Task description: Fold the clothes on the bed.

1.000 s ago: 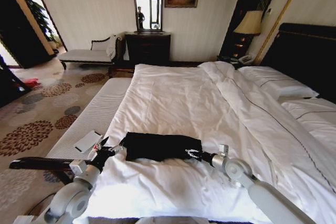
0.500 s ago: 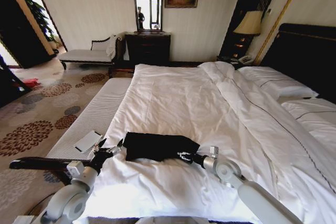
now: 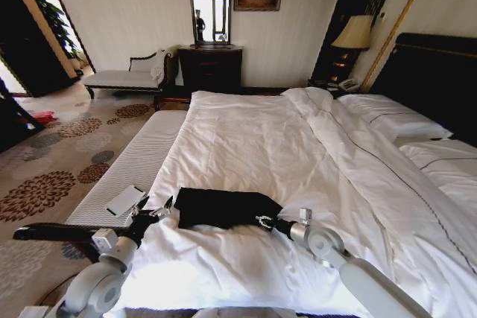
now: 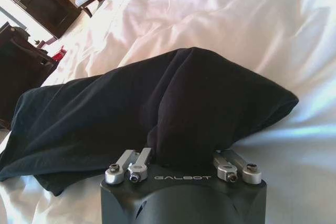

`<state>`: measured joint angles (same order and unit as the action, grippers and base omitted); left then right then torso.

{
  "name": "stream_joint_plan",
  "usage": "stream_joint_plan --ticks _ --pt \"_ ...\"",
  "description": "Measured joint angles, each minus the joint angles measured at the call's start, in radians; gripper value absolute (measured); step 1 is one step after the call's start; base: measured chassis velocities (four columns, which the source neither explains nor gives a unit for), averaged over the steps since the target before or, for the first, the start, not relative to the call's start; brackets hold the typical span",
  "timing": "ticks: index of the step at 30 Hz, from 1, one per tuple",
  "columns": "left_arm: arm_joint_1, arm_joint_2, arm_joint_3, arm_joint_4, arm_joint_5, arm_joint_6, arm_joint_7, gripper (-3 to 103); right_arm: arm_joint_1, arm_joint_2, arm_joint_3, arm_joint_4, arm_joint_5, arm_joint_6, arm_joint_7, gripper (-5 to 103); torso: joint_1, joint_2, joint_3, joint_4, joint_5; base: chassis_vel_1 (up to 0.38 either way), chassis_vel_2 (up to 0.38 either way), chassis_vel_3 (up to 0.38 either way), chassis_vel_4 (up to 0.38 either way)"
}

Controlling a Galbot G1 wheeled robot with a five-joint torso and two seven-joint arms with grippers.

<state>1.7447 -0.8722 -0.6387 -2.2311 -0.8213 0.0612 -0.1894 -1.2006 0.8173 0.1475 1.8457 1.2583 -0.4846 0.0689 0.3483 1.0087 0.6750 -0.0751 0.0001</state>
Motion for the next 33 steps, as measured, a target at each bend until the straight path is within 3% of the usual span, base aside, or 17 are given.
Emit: stream_joint_plan --ticks 1,5,9,17,33 --pt "0.0 0.0 0.0 0.0 0.0 0.0 0.0 100 0.0 0.0 0.0 0.0 0.0 0.0 0.0 35 0.0 0.0 0.0 0.0 0.0 0.0 0.0 0.0 0.0" --pt "0.003 -0.004 -0.004 0.002 0.001 -0.003 0.0 100 0.0 0.0 0.0 0.0 -0.003 0.004 0.0 14 0.0 0.0 0.0 0.0 0.0 0.0 0.0 0.0 0.0" --pt "0.005 -0.005 -0.007 0.002 0.0 -0.004 0.0 100 -0.002 0.001 0.0 0.002 -0.014 0.007 0.0 9 0.0 0.0 0.0 0.0001 0.0 0.0 0.0 0.0 0.0" --pt "-0.009 -0.005 -0.003 0.006 -0.001 -0.005 0.001 100 -0.032 -0.044 0.039 0.032 -0.071 0.019 -0.011 9 0.0 0.0 0.0 0.0001 0.0001 0.0 0.0 0.0 0.0" --pt "-0.044 -0.009 0.022 0.009 -0.006 -0.01 0.009 100 -0.1 -0.262 0.242 0.094 -0.024 0.008 0.025 9 0.0 0.0 0.0 -0.0002 -0.0001 0.0 0.0 0.0 0.0"
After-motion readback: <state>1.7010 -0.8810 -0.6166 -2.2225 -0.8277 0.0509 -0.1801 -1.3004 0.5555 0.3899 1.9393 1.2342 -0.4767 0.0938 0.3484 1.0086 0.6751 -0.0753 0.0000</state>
